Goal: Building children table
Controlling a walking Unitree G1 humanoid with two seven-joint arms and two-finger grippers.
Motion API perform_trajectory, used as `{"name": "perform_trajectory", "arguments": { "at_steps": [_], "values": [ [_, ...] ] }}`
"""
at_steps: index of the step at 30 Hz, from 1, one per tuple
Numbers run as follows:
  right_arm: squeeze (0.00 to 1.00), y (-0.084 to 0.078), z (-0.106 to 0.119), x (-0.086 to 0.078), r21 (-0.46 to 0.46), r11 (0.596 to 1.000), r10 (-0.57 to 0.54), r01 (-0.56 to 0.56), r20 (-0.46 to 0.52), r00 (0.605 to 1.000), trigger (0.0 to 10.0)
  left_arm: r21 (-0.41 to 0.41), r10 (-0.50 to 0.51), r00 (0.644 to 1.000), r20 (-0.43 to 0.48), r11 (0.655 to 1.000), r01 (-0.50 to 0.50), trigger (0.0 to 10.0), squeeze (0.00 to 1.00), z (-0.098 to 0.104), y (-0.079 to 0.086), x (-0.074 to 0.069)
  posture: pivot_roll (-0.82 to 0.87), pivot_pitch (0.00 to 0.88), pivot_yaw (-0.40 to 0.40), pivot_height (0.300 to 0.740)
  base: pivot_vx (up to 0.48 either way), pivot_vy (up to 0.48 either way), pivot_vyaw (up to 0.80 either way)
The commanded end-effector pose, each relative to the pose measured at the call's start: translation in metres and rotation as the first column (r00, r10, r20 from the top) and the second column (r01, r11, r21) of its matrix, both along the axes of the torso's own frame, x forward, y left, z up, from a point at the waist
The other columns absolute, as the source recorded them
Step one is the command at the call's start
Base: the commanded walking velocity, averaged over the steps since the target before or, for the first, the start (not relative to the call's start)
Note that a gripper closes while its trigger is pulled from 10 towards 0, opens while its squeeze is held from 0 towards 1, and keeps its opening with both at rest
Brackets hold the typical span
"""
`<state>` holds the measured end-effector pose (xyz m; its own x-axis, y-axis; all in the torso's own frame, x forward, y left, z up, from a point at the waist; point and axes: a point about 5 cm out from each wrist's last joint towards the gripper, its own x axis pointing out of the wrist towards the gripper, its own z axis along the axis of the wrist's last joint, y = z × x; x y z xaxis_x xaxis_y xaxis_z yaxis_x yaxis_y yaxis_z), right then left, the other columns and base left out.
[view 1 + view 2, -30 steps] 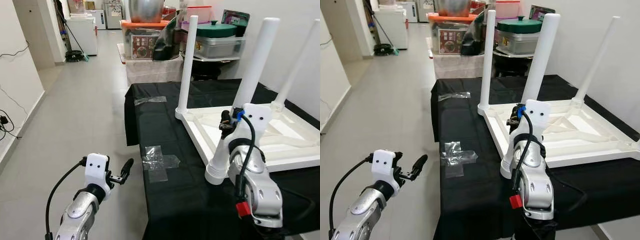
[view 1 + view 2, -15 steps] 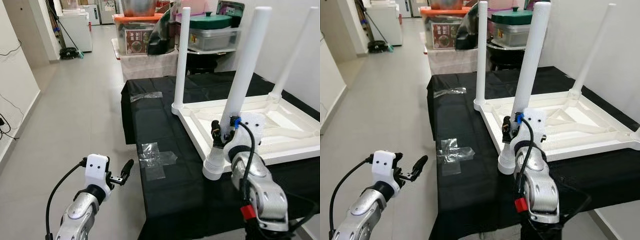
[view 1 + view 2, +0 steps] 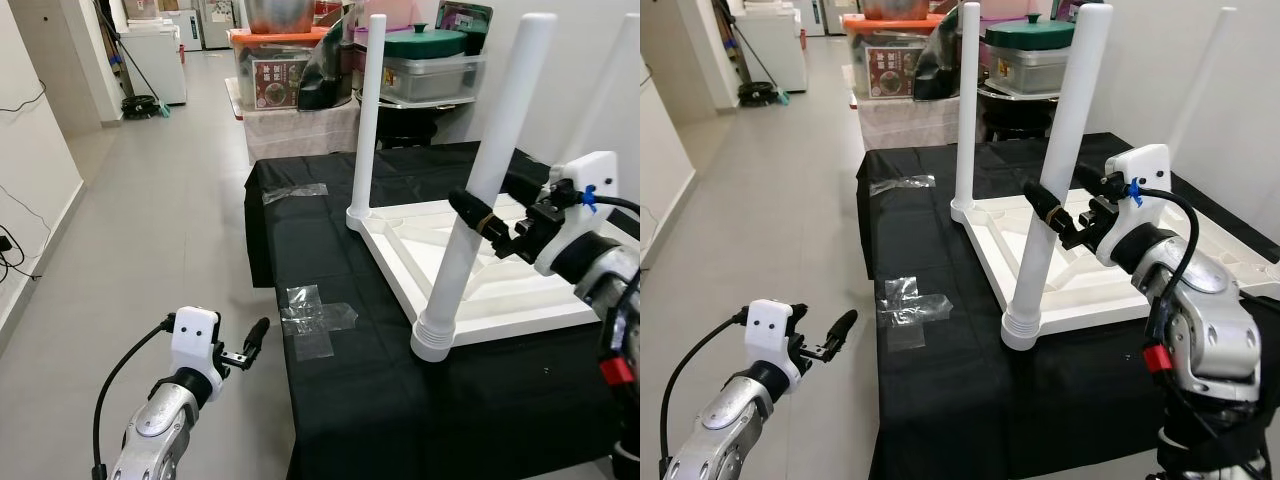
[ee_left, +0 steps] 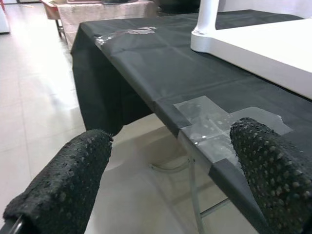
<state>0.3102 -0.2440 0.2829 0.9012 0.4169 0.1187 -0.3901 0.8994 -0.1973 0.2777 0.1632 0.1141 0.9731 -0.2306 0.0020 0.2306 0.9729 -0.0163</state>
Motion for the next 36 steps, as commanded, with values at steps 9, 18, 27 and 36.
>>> {"name": "perform_trajectory", "arguments": {
  "at_steps": [9, 18, 27, 36],
  "values": [
    [0.0, 0.007, -0.023, 0.02, 0.004, 0.994, 0.111, -0.111, -0.106, 0.988, 10.0, 0.016, 0.002, 1.0, -0.001, 1.0, -0.002, 10.0, 0.0, 0.001, 0.004, 0.001, 0.03, 0.0, -0.014, 0.74, 0.0, 0.0, 0.0],
    [0.0, 0.001, -0.027, 0.021, 0.0, 0.995, 0.099, -0.099, -0.121, 0.988, 0.0, 0.02, 0.006, 1.0, -0.005, 1.0, -0.006, 10.0, 0.0, -0.001, 0.006, -0.002, 0.02, 0.0, -0.008, 0.74, 0.0, 0.0, 0.0],
    [0.0, -0.004, -0.047, 0.017, 0.035, 0.792, -0.604, 0.61, -0.099, 0.79, 0.0, 0.019, 0.0, 1.0, -0.007, 1.0, 0.0, 10.0, 0.0, -0.001, 0.003, -0.001, 0.02, 0.0, -0.006, 0.74, 0.0, 0.0, 0.0],
    [0.0, 0.061, -0.096, -0.008, 0.113, 0.724, -0.619, 0.68, -0.328, 0.714, 0.0, 0.022, 0.001, 1.0, -0.013, 1.0, -0.001, 10.0, 0.0, -0.002, 0.002, -0.002, 0.02, 0.0, -0.01, 0.74, 0.0, 0.0, 0.0]
  ]
}}
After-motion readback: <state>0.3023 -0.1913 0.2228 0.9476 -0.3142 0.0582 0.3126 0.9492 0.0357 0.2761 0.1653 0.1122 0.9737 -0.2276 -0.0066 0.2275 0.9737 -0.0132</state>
